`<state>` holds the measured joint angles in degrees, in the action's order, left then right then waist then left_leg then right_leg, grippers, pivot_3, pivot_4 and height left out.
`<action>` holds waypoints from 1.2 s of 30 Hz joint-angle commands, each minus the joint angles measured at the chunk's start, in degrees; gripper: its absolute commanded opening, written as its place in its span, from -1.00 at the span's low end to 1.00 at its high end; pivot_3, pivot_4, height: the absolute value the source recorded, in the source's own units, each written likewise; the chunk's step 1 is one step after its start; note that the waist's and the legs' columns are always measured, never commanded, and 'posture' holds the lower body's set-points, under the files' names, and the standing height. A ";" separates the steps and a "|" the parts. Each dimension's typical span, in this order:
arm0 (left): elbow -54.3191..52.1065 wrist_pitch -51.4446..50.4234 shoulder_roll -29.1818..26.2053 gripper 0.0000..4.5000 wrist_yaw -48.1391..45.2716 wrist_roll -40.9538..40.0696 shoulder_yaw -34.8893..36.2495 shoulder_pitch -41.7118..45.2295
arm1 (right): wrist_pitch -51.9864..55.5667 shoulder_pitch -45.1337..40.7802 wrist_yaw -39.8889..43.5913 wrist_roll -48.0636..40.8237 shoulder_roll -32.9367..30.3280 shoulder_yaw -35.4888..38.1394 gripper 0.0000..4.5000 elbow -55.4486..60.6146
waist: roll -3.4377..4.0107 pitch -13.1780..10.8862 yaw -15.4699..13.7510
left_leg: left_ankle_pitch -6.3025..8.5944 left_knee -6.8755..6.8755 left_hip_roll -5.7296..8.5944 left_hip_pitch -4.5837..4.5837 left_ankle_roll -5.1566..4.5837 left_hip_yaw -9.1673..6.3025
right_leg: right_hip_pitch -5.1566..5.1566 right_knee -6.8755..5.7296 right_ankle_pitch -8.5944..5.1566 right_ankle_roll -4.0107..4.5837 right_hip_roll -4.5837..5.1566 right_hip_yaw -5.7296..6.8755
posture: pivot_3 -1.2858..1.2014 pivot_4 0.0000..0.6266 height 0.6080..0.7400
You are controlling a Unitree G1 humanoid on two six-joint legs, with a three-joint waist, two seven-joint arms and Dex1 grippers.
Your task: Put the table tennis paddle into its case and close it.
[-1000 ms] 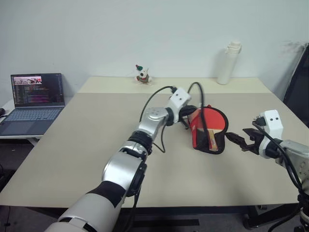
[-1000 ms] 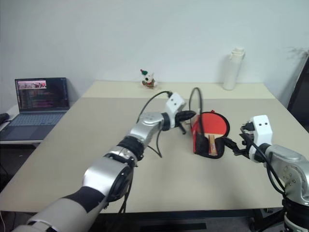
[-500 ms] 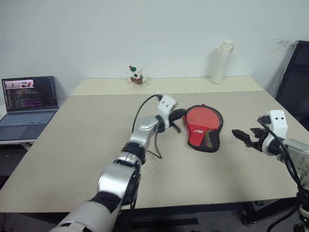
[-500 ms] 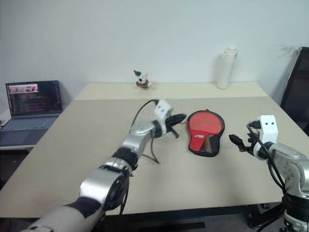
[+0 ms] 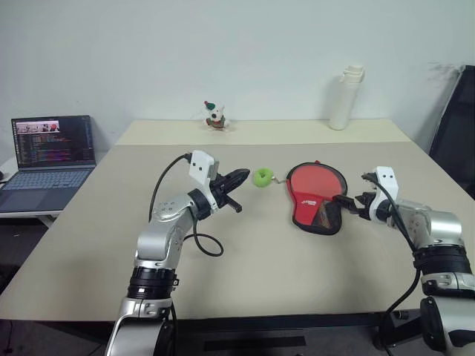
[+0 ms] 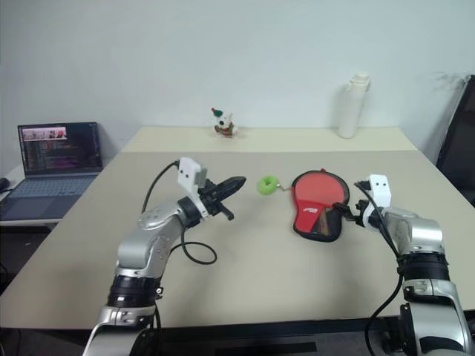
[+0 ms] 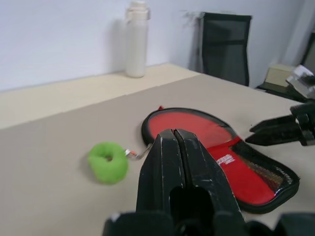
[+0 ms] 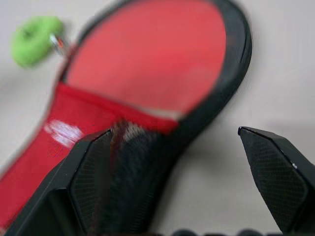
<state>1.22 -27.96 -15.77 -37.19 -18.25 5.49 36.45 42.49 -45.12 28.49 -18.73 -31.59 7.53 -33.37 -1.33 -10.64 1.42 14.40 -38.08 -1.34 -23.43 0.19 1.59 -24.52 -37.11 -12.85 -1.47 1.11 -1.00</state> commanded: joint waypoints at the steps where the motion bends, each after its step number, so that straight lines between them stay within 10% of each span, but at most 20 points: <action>1: -4.32 -1.79 -1.10 -0.99 1.53 -2.26 1.26 0.16 | -5.84 -3.26 2.18 3.16 0.78 -1.91 1.00 -6.15 | 0.00 0.00 0.15 | 0.00 0.00 -0.01 0.00 0.00 0.00 | 0.00 0.00 0.00 0.00 0.00 0.00 | 0.03 -0.52 1.00; 15: -1.75 1.83 -2.12 -0.99 2.45 -1.06 -0.66 1.64 | -12.59 -9.21 5.20 9.93 7.44 -5.64 1.00 -20.05 | -0.05 0.03 1.28 | -0.01 0.05 -0.22 0.65 0.03 0.07 | 0.40 -0.10 0.10 0.16 -0.20 -0.22 | 0.03 -0.52 1.00; 30: -2.29 2.73 -7.85 -1.00 -6.00 -2.49 -1.66 -3.28 | -2.66 -11.32 9.06 3.42 10.54 2.02 -0.99 -20.24 | -0.08 0.08 1.92 | -0.01 0.07 -0.29 0.74 0.03 0.10 | 0.41 -0.17 0.11 0.19 -0.28 -0.33 | 0.03 -0.52 1.00; 36: -3.83 2.71 -15.92 -1.00 -16.68 -3.61 -3.30 -8.85 | 6.38 -9.88 9.30 -3.14 12.74 6.18 -0.99 -11.02 | -0.05 0.07 2.31 | 0.00 0.19 -0.36 0.67 0.02 0.14 | 0.24 -0.16 0.11 0.22 -0.41 -0.39 | 0.03 -0.52 1.00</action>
<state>0.11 -25.80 -29.64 -50.46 -20.30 2.51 28.18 45.75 -55.05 36.42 -18.43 -20.39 12.60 -49.50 -1.39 -10.57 3.73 14.40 -37.89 -1.72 -22.82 0.21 1.70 -24.34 -37.28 -12.74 -1.24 0.69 -1.37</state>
